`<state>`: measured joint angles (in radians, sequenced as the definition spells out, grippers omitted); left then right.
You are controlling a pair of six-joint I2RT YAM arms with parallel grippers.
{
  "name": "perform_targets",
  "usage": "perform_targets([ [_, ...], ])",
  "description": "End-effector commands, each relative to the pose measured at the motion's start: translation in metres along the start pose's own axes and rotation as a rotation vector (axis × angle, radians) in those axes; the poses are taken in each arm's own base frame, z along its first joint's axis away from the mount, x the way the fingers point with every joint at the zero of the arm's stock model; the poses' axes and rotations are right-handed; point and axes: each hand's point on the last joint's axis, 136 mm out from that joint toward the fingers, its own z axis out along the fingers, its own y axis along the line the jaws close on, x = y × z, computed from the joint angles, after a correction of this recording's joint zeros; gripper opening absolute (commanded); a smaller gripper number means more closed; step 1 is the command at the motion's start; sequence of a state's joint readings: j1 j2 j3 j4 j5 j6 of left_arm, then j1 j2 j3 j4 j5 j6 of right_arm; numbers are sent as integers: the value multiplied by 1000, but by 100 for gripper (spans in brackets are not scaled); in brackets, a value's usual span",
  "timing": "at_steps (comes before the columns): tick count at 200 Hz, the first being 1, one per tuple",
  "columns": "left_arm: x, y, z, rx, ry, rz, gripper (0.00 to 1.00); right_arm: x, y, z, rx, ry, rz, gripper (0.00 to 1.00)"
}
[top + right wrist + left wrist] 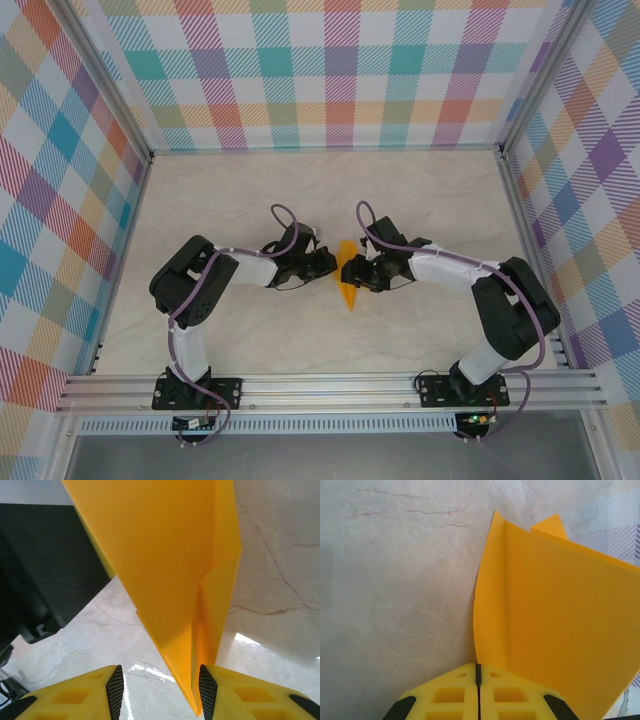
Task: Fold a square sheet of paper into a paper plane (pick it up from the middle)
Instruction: Move a paper plane to the center of the table.
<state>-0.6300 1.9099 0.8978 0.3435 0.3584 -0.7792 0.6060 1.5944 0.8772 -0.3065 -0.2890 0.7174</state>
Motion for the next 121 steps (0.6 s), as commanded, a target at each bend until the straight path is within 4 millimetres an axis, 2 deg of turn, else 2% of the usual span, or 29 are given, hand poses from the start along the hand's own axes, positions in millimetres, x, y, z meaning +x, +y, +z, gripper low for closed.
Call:
perform_targets([
  [1,3,6,-1,-1,11,-14,6,0,8,5,-19,13,-34,46],
  [121,3,4,-5,2,9,-12,9,-5,-10,25,152,0,-50,48],
])
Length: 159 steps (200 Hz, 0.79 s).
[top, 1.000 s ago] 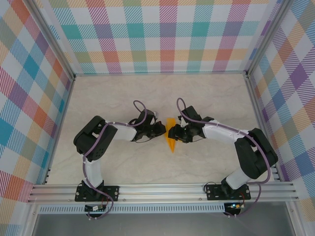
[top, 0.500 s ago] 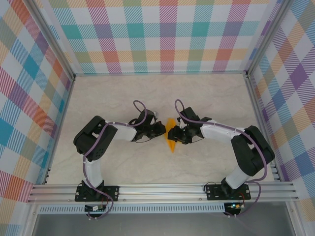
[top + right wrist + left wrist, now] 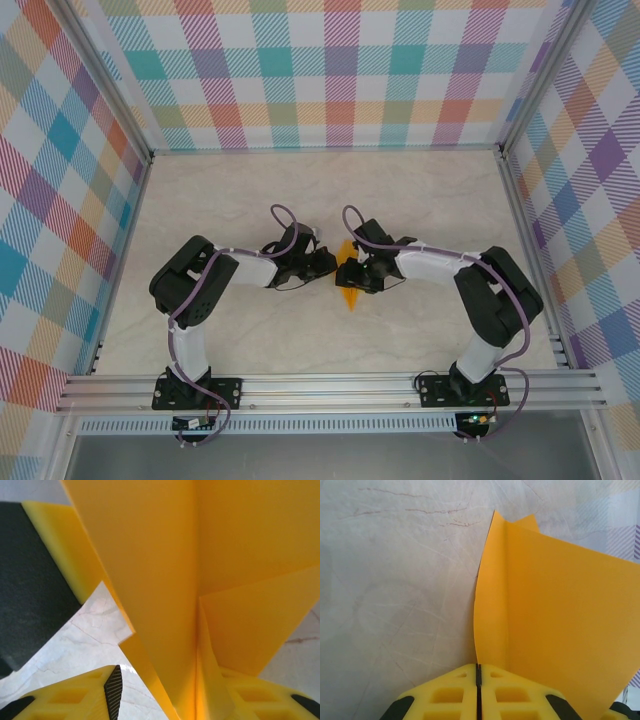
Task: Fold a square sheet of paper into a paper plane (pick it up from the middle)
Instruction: Move a paper plane to the center of the table.
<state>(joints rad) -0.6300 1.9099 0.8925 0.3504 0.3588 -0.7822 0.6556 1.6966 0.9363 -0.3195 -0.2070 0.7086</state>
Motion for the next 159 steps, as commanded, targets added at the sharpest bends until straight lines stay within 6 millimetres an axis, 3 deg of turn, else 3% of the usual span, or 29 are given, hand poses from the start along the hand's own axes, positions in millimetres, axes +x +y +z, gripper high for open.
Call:
perform_targets([
  [1,3,3,-5,0,10,-10,9,-3,-6,2,64,-9,-18,48],
  [55,-1,3,-12,-23,-5,-6,15,-7,-13,5,130,-25,2,43],
  [97,-15,10,-41,-149,-87,6,31,-11,-22,1,185,-50,39,40],
  [125,-24,20,-63,-251,-145,9,40,-11,-24,3,204,-45,46,33],
  [159,-24,23,-72,-287,-151,15,44,-13,-28,0,242,-56,49,31],
])
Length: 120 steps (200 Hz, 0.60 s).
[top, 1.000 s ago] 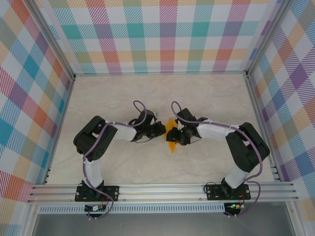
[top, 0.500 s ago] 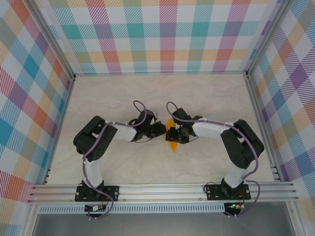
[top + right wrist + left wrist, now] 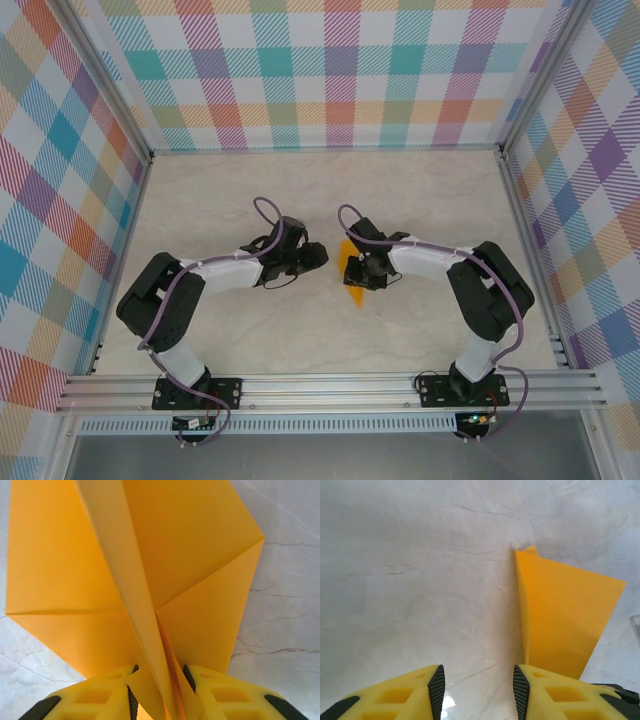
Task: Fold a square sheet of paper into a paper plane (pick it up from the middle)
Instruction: Move a paper plane to the center of the table.
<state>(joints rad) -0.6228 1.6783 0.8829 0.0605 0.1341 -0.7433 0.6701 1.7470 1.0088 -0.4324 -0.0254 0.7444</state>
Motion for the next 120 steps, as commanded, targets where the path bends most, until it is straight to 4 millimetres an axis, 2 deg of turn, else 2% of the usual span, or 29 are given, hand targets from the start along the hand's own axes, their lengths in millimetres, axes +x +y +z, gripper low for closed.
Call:
perform_targets([
  [1,-4,19,-9,-93,-12,2,44,0,-4,-1,53,-2,3,31],
  [50,-1,18,-7,-80,1,3,45,-10,-1,-11,74,-43,-12,34],
  [120,2,21,-5,-86,13,5,47,-18,1,-12,85,-66,-21,32],
])
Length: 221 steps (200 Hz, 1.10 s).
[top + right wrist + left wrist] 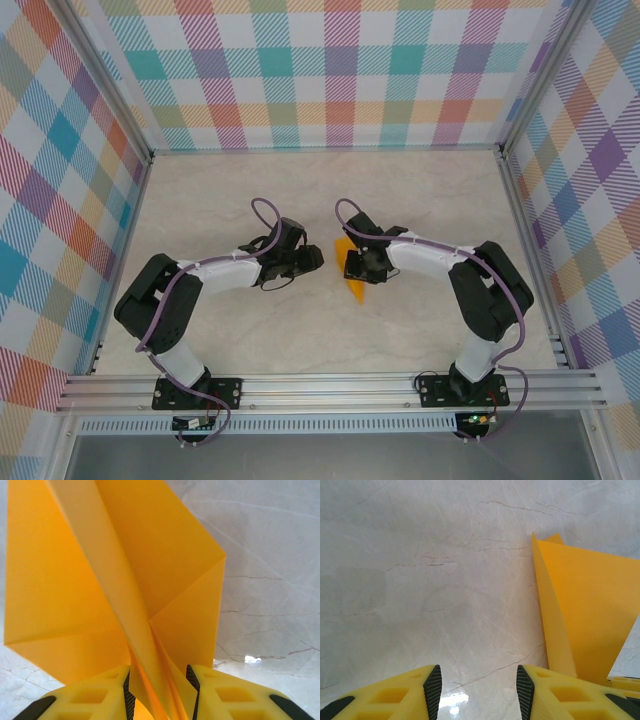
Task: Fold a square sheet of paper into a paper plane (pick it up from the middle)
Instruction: Move a paper plane to the center of the table.
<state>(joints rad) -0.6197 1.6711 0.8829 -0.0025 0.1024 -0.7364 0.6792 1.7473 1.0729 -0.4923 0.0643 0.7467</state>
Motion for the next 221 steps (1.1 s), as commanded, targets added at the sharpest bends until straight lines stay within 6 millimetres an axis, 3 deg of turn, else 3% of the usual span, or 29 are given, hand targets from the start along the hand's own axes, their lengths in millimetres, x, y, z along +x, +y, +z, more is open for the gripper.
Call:
perform_targets([
  [1,-1,7,-2,-22,3,8,47,-2,0,0,25,-3,-16,32],
  [44,-3,10,-4,-40,-9,3,49,-6,3,2,34,-10,-50,21],
  [85,-6,26,-13,-131,-38,-12,62,-3,3,8,113,-4,-169,16],
  [124,-11,47,-26,-234,-95,-47,76,-2,2,16,163,1,-190,18],
  [148,-12,50,-29,-250,-101,-48,78,-2,5,20,158,11,-173,24],
  [221,-8,57,-27,-277,-86,-51,80,6,-5,36,210,27,-101,22],
])
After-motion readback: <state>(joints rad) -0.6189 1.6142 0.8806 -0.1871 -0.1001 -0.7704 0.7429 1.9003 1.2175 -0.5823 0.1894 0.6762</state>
